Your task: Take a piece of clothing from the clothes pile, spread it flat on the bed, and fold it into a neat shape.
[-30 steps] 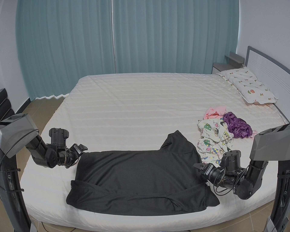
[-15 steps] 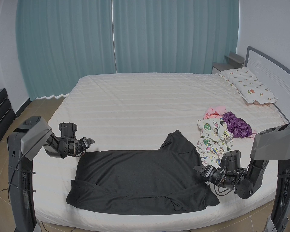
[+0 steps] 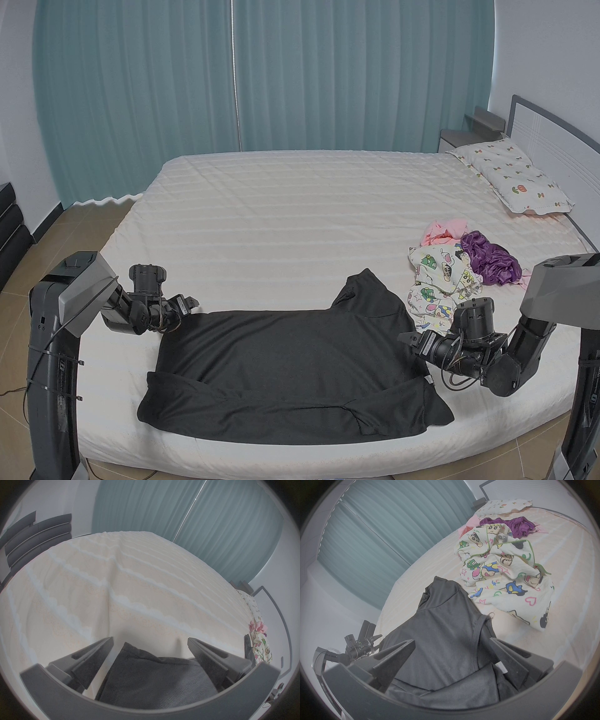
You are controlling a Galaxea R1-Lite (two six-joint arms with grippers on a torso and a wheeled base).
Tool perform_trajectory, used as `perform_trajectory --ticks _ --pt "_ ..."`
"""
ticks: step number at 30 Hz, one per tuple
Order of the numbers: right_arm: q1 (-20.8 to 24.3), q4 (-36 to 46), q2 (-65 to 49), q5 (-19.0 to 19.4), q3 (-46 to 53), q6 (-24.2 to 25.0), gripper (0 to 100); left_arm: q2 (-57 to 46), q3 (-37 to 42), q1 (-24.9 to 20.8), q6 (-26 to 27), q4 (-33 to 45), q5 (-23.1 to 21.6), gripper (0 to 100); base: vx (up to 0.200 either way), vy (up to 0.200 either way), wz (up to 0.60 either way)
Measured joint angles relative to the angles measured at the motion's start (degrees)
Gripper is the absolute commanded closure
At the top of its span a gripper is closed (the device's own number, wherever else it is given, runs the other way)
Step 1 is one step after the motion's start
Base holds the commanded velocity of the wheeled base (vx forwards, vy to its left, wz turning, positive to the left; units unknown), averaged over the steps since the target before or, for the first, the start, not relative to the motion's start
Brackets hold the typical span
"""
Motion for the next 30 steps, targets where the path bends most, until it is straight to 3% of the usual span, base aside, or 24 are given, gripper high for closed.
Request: perform_trajectory --ticks 8,9,15,20,30 --pt "-1.82 6.24 0.28 0.38 -7.06 -0.72 0 -2.07 2.86 0.26 -0.44 -0.10 -0.73 0 0.000 0.000 0.00" --pt "-2.08 7.11 0.55 0.45 -8.24 -0.80 0 -2.34 3.19 0.26 -0.46 -0.18 -0.82 100 0.000 0.000 0.00" --pt "-2.58 15.04 2.86 0.60 -18.52 -2.33 0 -3.19 4.04 0.26 -0.49 -0.49 -1.00 100 0.000 0.000 0.00" --pt "-2.86 20.27 5.96 0.68 -27.49 -8.35 0 -3.61 4.55 0.26 -1.10 -0.90 -0.87 100 0.000 0.000 0.00" --pt "-3.61 22.52 16.60 1.02 -42.03 -16.59 0 -5.75 5.49 0.45 -8.20 -1.19 -0.43 100 0.000 0.000 0.00"
